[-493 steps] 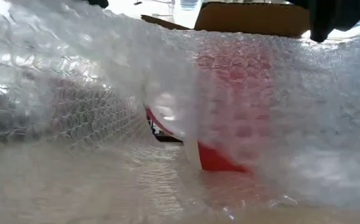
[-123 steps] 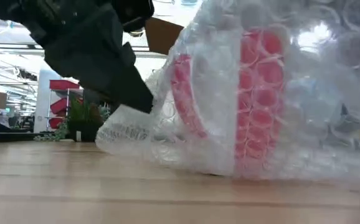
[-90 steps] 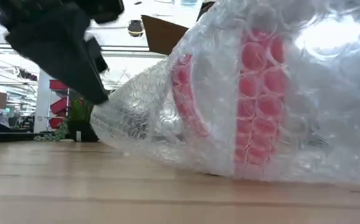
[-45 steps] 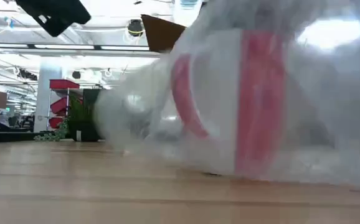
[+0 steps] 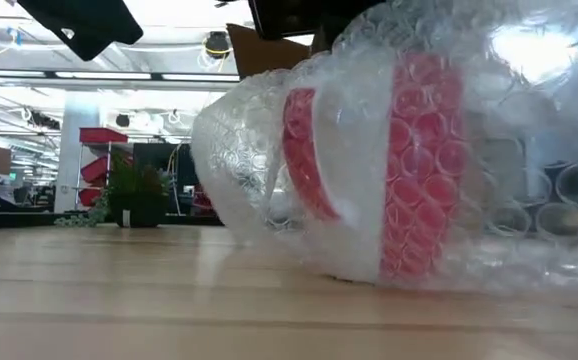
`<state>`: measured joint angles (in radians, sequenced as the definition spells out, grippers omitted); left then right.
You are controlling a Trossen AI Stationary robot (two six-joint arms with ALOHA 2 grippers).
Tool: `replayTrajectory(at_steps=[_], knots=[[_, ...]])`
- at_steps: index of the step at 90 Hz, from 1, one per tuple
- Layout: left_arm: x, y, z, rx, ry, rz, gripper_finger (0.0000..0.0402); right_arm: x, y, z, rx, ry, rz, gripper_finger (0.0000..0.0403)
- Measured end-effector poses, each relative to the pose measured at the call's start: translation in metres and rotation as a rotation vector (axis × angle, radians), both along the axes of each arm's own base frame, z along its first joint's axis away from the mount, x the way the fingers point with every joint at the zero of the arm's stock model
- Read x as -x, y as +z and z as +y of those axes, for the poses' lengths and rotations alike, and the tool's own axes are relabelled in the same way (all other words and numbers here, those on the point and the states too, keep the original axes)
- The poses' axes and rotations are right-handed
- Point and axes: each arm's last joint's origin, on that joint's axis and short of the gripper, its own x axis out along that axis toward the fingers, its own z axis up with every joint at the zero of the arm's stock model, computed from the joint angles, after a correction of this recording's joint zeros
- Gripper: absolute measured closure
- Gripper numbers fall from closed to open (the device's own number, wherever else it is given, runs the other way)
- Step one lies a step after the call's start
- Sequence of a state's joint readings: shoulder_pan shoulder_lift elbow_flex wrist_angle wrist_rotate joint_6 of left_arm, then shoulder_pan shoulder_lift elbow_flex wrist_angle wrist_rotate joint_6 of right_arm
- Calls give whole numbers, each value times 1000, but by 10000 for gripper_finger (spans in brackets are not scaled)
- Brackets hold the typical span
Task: Wrap mug
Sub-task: Wrap the red mug with the transparent bubble wrap
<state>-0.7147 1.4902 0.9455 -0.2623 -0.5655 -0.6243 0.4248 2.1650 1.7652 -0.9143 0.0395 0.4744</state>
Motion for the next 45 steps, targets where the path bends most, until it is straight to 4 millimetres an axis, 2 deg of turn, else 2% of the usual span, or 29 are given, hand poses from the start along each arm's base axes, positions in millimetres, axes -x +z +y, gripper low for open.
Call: replayTrajectory(at_steps=[9, 21, 29, 45], knots=[[0, 0, 0, 0, 1, 1, 402, -2, 15, 1, 5, -22, 19, 402], [0, 0, 0, 1, 1, 0, 402, -2, 47, 1, 17, -40, 43, 402], [0, 0, 0, 0, 1, 1, 402, -1, 62, 2, 25, -45, 53, 402], [0, 0, 0, 1, 1, 1, 402, 5, 87, 19, 39, 7, -7, 402]])
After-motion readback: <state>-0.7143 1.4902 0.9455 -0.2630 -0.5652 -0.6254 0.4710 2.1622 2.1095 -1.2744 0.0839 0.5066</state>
